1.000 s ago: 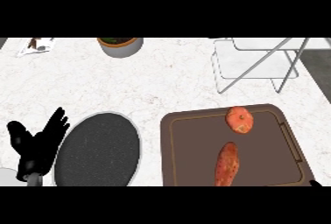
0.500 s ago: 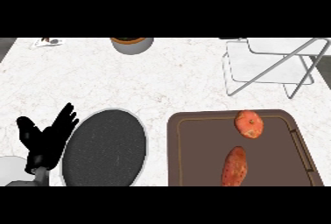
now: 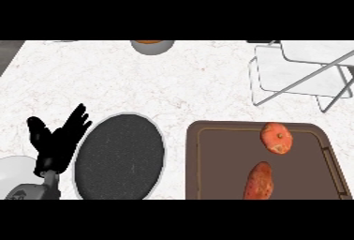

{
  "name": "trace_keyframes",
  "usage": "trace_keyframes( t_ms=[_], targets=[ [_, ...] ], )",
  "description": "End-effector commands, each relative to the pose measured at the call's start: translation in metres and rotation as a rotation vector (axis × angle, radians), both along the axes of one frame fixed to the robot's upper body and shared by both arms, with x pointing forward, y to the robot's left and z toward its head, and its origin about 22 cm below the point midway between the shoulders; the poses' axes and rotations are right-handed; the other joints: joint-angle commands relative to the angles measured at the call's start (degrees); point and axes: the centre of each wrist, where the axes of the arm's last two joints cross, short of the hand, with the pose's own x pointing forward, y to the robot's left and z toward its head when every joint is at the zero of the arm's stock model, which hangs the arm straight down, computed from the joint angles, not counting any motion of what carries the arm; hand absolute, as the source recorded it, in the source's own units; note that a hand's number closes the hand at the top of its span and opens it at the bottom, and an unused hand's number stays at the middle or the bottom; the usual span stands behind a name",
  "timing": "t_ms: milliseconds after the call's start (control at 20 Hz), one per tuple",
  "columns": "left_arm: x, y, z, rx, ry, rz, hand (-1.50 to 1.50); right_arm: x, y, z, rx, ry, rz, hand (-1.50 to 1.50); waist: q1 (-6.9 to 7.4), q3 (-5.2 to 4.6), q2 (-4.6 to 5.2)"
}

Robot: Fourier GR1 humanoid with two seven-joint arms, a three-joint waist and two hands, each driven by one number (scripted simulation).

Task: Pick the sweet potato from the tray and place it in the tiered shelf

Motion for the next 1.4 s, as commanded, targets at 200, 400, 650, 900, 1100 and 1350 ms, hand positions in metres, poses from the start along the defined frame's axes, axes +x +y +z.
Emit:
trace_keyframes(
  t_ms=[200, 400, 650, 900, 1100, 1350],
  targets=[
    [0.005, -0.015, -0.006, 0.003, 0.093, -0.026, 0.00, 0.025, 0.017, 0.036, -0.038, 0.116, -0.053, -1.50, 1.05, -0.25, 0.34],
    [0.011, -0.022, -0.002, 0.000, 0.082, -0.031, 0.00, 0.036, 0.024, 0.030, -0.062, 0.227, -0.001, -1.50, 1.58, -0.27, 0.38],
    [-0.003, 0.000, -0.015, -0.002, 0.085, -0.031, 0.00, 0.048, 0.027, 0.013, -0.066, 0.287, -0.001, -1.50, 2.07, -0.29, 0.34],
    [-0.004, -0.023, -0.024, -0.004, 0.076, -0.018, 0.00, 0.050, 0.034, 0.002, -0.078, 0.309, -0.025, -1.50, 1.06, -0.33, 0.18],
    [0.003, 0.000, -0.007, 0.002, 0.071, -0.013, 0.00, 0.057, 0.035, 0.000, -0.121, 0.341, -0.046, -1.50, 1.12, -0.35, 0.10],
    [-0.001, 0.003, -0.018, -0.003, 0.100, -0.013, 0.00, 0.064, 0.046, -0.020, -0.126, 0.351, -0.032, -1.50, 0.86, -0.32, 0.09]
  ],
)
